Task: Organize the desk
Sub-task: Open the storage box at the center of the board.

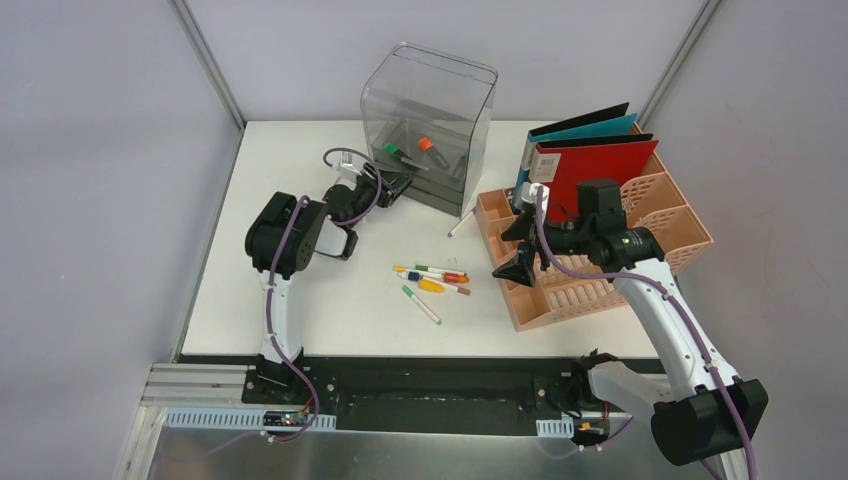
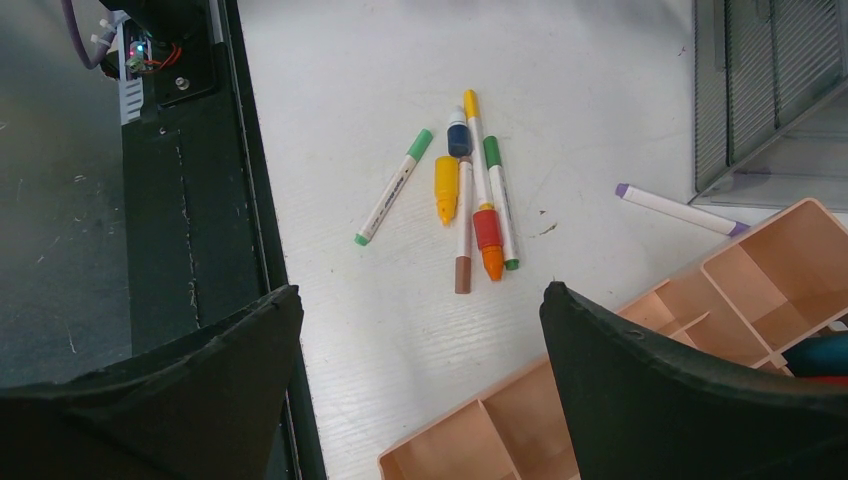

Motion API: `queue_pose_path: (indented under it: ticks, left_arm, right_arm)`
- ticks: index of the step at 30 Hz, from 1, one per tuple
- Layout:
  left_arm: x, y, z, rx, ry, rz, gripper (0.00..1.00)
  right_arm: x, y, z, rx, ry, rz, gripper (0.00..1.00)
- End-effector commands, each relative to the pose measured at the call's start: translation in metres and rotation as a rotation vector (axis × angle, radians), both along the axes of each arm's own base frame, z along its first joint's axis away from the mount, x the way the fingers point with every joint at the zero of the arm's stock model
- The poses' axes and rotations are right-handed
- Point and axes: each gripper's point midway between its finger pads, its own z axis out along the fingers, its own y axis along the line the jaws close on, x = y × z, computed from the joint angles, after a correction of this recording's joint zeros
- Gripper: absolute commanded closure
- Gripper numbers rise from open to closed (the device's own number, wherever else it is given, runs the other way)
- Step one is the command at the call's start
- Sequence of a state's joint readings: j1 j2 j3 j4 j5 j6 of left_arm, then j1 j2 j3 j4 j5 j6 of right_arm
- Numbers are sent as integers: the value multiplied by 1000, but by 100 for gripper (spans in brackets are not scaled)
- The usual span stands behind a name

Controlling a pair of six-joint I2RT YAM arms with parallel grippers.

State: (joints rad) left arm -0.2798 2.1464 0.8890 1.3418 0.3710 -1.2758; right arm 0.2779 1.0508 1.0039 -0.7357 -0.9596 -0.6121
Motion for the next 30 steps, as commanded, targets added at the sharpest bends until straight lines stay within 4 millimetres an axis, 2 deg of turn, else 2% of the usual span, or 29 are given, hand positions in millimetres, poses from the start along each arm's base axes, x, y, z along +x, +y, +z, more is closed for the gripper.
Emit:
queue_pose_path:
  ticks: [1,4,12,13,17,30]
  left_arm:
    - [13,3,9,-8,-22,31,58]
    - [16,5,6,4,-11,45,61]
    - [17,7,-4,22,11,62,98]
    - [16,7,-4,21,10,61,100]
    - [8,10,-4,17,2,63,100]
    - [-35,29,-17,47,22,83,100]
  right_arm:
    - [-3,2,9,30,-44,31,8]
    - [-3,1,10,30,-45,29,8]
    - [-4,1,11,33,-49,30,8]
    - [-4,1,11,34,-49,31,8]
    - [-4,1,11,34,-50,31,8]
    - [-4,1,11,36,-47,31,8]
